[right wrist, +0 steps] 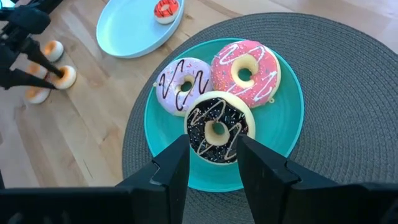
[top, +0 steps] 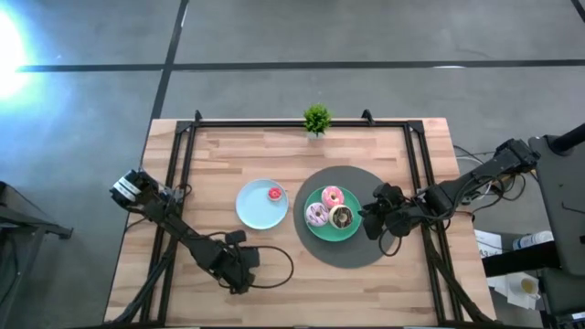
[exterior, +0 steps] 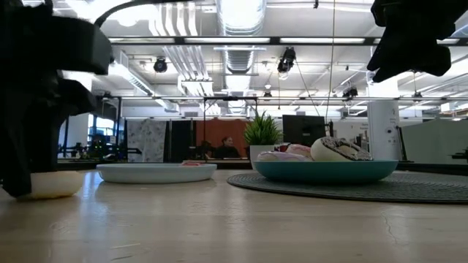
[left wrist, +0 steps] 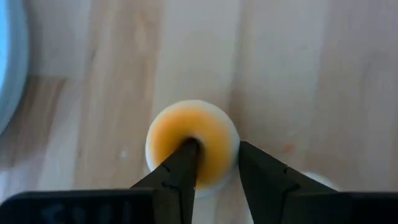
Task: Pick & Place donuts
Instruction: Put the small yellow donut on the light blue plate
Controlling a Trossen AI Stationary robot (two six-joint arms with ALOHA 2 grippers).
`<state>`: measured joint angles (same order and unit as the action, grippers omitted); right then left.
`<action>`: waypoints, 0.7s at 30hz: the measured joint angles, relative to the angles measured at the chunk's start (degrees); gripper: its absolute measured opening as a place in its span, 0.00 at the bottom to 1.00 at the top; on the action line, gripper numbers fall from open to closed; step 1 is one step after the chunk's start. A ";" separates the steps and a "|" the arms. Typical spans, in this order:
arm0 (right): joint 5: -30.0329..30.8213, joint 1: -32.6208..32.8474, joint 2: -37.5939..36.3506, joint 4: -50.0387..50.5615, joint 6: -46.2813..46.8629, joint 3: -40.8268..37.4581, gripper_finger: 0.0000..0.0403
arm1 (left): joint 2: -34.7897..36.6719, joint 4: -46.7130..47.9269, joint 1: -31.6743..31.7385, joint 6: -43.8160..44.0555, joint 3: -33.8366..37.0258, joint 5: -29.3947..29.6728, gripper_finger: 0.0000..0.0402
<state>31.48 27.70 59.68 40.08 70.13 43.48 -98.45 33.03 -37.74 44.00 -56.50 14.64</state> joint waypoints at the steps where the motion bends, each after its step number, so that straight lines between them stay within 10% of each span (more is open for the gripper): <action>1: 0.00 0.00 -0.02 0.01 0.00 -0.01 0.31 | 0.00 0.03 0.04 0.58 0.41 0.72 0.23; 14: -0.78 0.02 -0.02 -1.97 0.96 -0.02 0.31 | 1.79 1.61 1.38 6.15 -1.01 1.39 0.01; 21: -3.39 0.02 1.67 -19.86 -21.42 -0.02 0.31 | 13.71 -2.95 7.08 4.38 -1.33 -5.59 0.00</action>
<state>28.09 27.73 61.35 20.22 48.71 43.46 -84.75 30.09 -30.66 48.37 -57.82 9.05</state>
